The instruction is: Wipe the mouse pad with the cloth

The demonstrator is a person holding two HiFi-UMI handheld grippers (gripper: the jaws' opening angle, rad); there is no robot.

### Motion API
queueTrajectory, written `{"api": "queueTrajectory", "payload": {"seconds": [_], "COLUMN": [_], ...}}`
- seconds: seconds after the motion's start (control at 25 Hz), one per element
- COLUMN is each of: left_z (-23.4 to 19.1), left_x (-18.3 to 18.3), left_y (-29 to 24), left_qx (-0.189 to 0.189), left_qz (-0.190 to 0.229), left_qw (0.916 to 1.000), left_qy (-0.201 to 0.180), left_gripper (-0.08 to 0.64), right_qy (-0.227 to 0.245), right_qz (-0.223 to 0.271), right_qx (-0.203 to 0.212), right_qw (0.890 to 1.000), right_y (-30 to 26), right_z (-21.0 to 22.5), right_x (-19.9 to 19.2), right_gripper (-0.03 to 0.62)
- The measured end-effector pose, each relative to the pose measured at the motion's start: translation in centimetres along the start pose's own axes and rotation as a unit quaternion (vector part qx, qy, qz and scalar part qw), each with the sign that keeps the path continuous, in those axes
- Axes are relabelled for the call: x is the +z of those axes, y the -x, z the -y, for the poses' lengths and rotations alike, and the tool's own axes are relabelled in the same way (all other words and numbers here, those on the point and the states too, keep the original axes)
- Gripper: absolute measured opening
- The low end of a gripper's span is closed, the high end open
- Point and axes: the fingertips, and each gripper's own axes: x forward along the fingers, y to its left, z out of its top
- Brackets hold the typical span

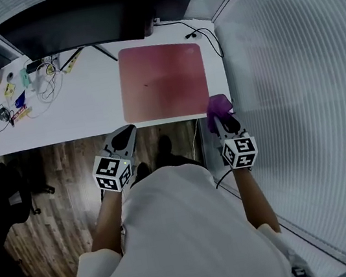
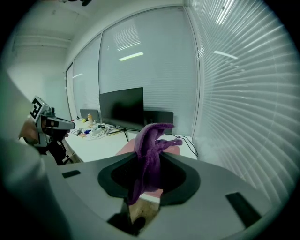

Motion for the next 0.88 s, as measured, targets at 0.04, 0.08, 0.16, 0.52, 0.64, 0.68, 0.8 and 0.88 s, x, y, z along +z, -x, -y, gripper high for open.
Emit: {"api": "queueTrajectory", "payload": {"seconds": [0.04,0.08,0.16,0.52,0.64,0.68,0.8,0.88], "left_z": [0.1,0.1,0.1,0.7,0.8,0.9,1.2,1.3], "left_x": [0.0,0.0,-0.2,-2.9,-4.2,-4.7,-6.1,-7.0], "left_y": [-0.7,-1.3,-2.4,-6.3,-7.8,-8.4,-10.0,-10.8], "left_qx": [0.001,0.002,0.007,0.022,0.023,0.023,0.02,0.019], "left_qz": [0.0,0.001,-0.002,-0.037,-0.05,-0.056,-0.077,-0.091], "left_qw": [1.0,1.0,1.0,0.9986,0.9977,0.9974,0.9958,0.9943], "left_qy": [0.001,0.002,0.004,0.03,0.039,0.04,0.046,0.052], "left_gripper": [0.018,0.018,0.017,0.018,0.018,0.018,0.018,0.018], "right_qy": [0.001,0.002,0.006,0.014,0.018,0.018,0.019,0.02], "right_qz": [-0.006,-0.012,-0.024,-0.089,-0.109,-0.115,-0.133,-0.148], "right_qx": [0.002,0.004,0.01,0.03,0.038,0.039,0.046,0.049], "right_qw": [1.0,1.0,1.0,0.995,0.993,0.992,0.99,0.988], "right_y": [-0.5,-1.1,-2.1,-6.3,-7.8,-8.4,-9.9,-10.8], "right_z": [0.6,1.2,2.2,6.5,7.5,7.8,8.7,9.4], "right_x": [-0.1,-0.2,-0.7,-4.9,-6.4,-6.9,-8.4,-9.7], "right_gripper": [0.133,0.133,0.133,0.133,0.133,0.133,0.133,0.133]}}
